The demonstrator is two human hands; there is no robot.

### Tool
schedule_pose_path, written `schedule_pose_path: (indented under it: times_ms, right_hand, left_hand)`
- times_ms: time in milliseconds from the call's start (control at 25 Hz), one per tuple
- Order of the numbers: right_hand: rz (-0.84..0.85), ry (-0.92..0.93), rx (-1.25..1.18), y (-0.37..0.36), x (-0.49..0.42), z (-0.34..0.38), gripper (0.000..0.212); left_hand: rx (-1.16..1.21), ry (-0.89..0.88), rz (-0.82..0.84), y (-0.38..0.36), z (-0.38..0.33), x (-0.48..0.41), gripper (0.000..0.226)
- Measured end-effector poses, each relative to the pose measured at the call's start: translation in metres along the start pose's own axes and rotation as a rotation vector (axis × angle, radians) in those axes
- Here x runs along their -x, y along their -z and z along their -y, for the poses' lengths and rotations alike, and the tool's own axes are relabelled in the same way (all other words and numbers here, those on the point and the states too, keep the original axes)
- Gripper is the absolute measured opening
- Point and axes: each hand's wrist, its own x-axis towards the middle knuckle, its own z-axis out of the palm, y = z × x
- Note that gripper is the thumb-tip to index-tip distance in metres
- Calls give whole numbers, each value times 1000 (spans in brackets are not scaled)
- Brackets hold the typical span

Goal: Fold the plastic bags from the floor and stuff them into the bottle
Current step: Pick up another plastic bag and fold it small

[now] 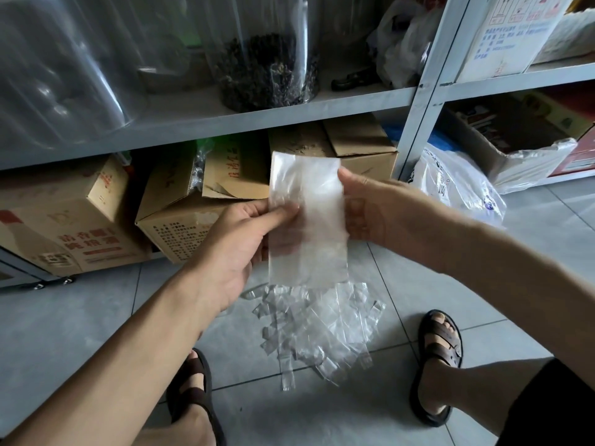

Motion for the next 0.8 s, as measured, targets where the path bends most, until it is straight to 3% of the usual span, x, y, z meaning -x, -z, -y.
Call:
schedule_pose_path:
  times_ms: [160,360,520,800]
  right_hand:
    - [-60,-37,13,-16,0,-13,44]
    - [-25,-50,29,-29,4,-11,42]
    - [-81,8,69,-28,2,-15,32]
    - [-219,97,258,-15,1,-11,16]
  left_hand:
    - [-20,23,-42,-2,5,-2,7]
    - [1,9,-36,-3,7,1,13]
    - [16,-28,-79,0,7,-1,20]
    - [-141,-15,-71,4,2,2,7]
